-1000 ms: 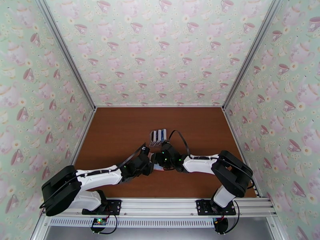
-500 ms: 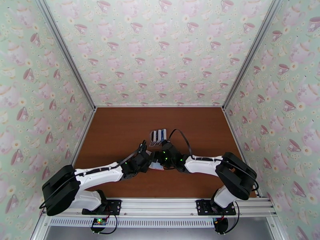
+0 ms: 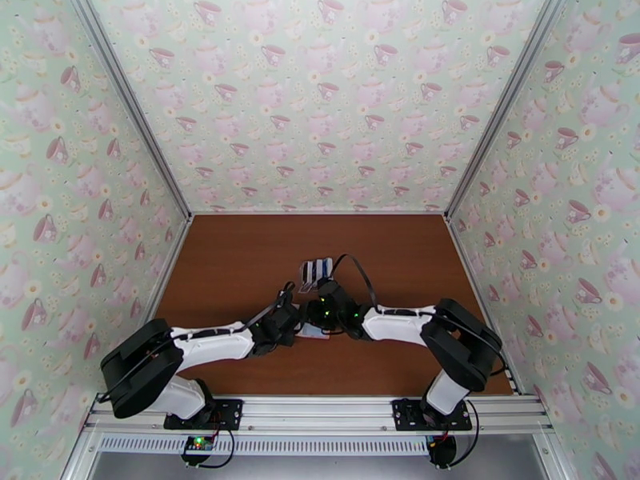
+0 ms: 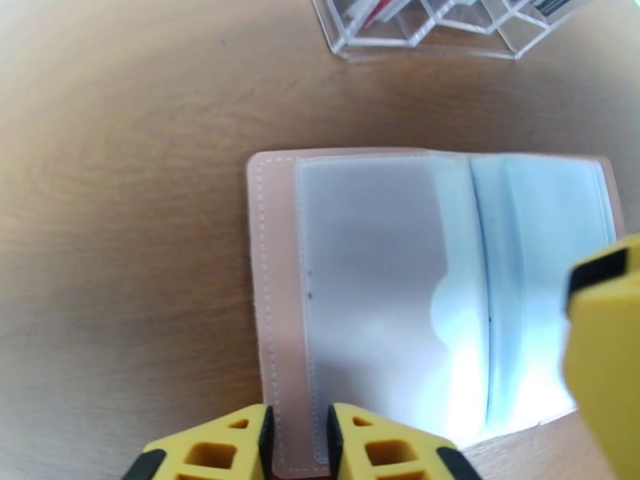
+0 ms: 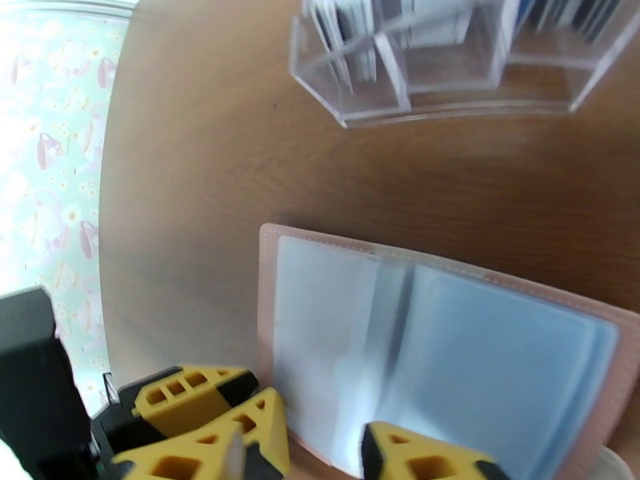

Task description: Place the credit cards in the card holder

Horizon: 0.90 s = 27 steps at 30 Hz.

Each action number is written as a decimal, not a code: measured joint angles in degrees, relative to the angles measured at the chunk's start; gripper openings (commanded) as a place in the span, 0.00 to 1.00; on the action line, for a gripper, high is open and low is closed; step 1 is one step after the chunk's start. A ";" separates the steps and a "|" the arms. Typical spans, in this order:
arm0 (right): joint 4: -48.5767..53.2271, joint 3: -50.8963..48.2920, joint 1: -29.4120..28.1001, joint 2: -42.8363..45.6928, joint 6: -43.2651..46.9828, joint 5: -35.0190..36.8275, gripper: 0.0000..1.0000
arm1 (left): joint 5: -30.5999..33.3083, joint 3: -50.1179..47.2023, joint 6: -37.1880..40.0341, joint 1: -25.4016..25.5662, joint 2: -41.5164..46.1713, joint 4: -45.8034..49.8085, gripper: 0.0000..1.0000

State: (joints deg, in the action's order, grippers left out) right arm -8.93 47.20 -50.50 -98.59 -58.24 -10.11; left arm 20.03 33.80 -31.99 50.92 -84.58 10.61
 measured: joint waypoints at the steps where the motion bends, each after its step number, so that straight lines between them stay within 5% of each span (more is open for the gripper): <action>1: -0.26 0.37 0.00 -0.66 -0.09 -0.28 0.34 | -0.15 -0.22 -0.24 0.00 0.04 -0.63 0.25; 15: -8.24 -2.03 2.27 -5.09 -1.11 -4.37 0.34 | -1.57 -2.43 -2.80 0.17 0.81 -5.38 0.26; 27: -10.62 -2.99 2.27 -3.89 -0.76 -6.67 0.57 | -2.45 -2.56 -3.72 0.55 2.29 -3.69 0.40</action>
State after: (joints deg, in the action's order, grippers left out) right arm -19.55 44.21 -48.23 -102.48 -59.00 -16.78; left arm 17.58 31.24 -35.70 51.46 -82.28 6.92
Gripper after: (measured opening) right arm 0.554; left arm 0.369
